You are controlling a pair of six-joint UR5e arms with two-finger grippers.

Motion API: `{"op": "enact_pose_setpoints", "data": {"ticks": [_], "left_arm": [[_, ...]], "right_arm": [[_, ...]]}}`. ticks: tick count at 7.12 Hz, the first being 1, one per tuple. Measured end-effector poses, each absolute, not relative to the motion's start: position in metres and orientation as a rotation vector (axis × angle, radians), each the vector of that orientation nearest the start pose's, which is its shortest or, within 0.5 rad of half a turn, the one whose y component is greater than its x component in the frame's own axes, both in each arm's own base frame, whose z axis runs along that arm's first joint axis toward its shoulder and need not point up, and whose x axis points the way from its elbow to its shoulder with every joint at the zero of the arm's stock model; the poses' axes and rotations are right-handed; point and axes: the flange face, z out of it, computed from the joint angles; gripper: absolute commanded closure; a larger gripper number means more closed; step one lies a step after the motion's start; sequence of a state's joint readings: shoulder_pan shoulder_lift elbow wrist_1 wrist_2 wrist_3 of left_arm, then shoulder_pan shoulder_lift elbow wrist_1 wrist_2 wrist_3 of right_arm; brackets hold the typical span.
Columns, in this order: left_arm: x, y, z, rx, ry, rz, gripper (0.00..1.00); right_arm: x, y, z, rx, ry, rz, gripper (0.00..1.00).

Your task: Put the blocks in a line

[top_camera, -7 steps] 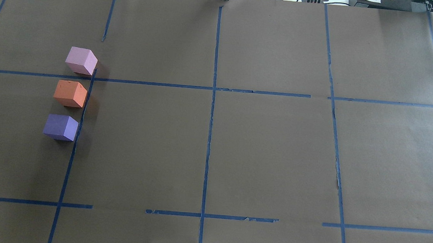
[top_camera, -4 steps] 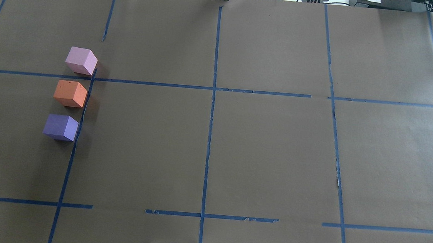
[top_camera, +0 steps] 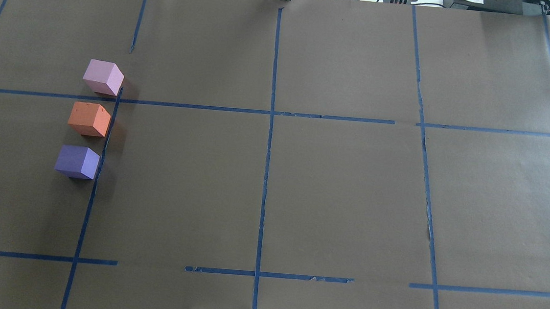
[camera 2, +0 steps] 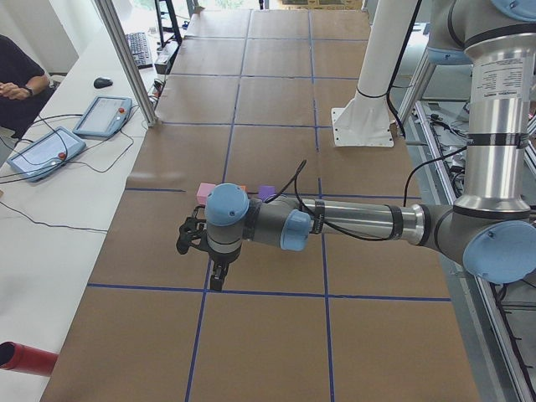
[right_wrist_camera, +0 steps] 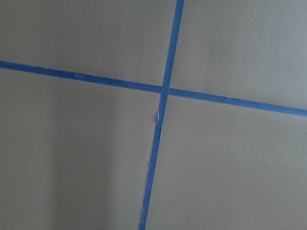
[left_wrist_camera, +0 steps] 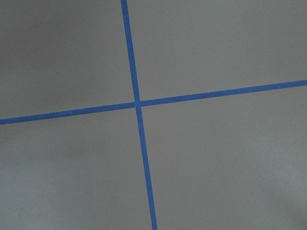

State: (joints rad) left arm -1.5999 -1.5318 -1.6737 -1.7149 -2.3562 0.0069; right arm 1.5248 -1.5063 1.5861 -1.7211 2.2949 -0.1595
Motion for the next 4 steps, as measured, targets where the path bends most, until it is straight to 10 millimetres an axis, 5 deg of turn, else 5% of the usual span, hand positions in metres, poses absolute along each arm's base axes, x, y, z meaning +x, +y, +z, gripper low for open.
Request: {"op": "enact_pose_setpoints", "data": {"ticks": [4], "left_arm": [[-0.0776, -0.4814, 0.6200, 0.185, 0.778, 0.043, 0.00]], "right_arm": [[0.0437, -0.5151, 0.6368, -0.026, -0.727, -0.171, 0.00]]}}
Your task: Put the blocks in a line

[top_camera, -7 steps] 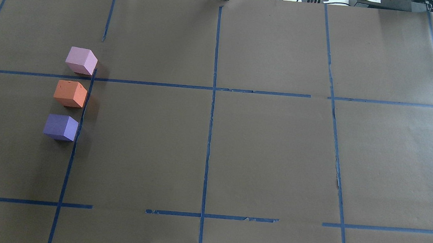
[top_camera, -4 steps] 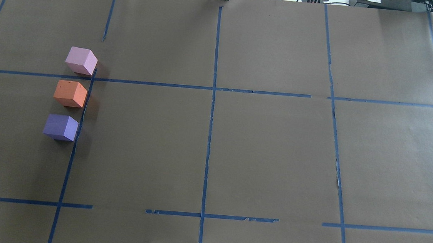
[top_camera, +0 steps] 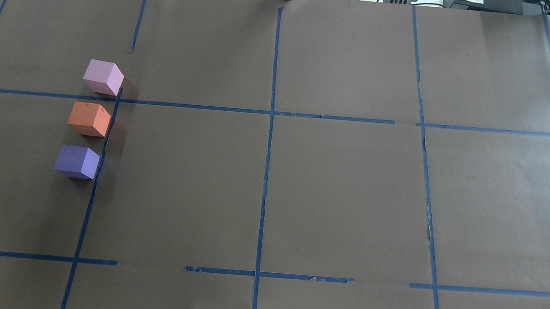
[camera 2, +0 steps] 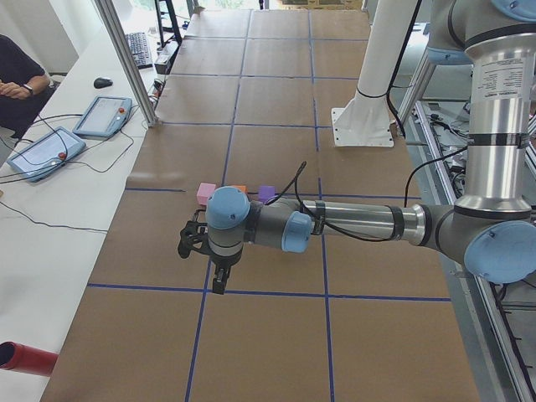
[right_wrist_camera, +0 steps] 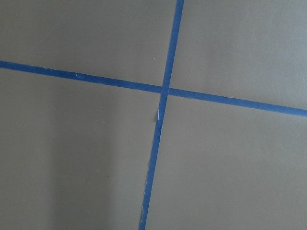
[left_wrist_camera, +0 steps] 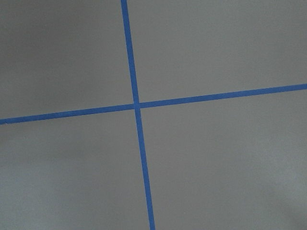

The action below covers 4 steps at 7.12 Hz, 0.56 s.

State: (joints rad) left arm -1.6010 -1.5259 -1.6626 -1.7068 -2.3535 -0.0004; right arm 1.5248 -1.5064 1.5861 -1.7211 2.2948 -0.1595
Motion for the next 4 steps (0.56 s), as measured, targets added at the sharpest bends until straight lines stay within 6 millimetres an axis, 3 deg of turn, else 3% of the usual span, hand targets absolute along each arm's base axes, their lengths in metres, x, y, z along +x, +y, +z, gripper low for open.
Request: {"op": "enact_pose_setpoints", "data": {"ticks": [4], "left_arm": [[-0.073, -0.455, 0.637, 0.138, 0.844, 0.029, 0.00]], "right_arm": [[0.044, -0.515, 0.637, -0.026, -0.727, -0.171, 0.00]]}}
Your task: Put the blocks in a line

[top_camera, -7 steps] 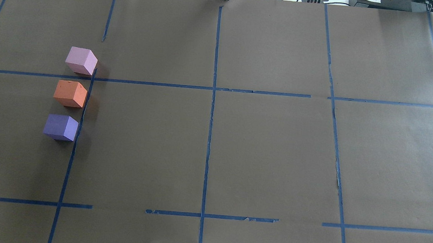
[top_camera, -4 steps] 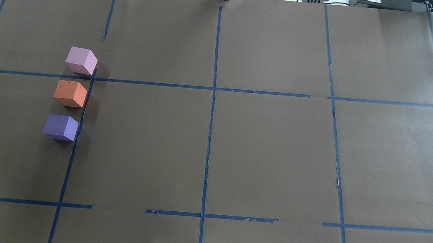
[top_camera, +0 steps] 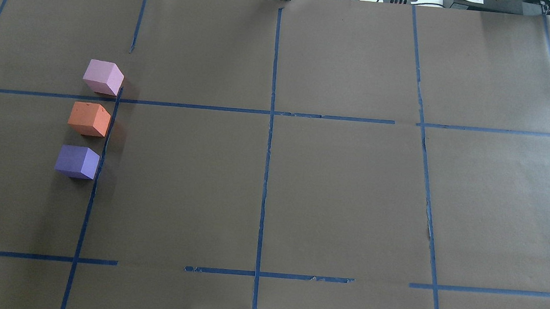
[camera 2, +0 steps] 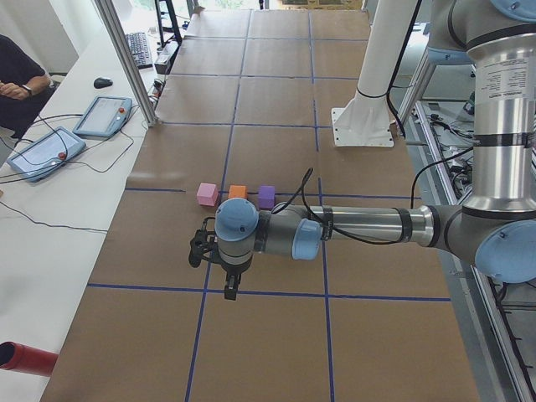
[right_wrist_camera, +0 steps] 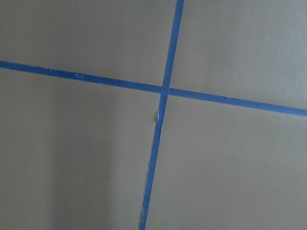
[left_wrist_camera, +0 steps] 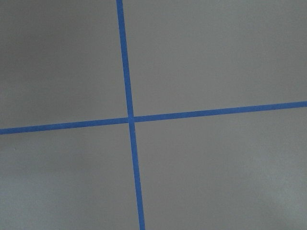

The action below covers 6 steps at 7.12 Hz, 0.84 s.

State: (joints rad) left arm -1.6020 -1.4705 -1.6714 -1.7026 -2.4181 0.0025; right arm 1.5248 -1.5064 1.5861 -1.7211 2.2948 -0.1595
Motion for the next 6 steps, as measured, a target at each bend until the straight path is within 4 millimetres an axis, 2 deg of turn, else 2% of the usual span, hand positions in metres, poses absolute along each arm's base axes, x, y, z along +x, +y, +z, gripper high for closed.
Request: {"op": "enact_pose_setpoints", "data": {"ticks": [3, 6], "left_arm": [[-0.0710, -0.4468, 0.6416, 0.108, 0.873, 0.014, 0.00], [-0.0707, -0.4487, 0.6340, 0.075, 0.873, 0.002, 0.00]], "right_arm": [[0.0437, -0.5151, 0.6368, -0.026, -0.727, -0.171, 0.00], [0.0437, -0.5151, 0.6368, -0.026, -0.727, -0.171, 0.00]]}}
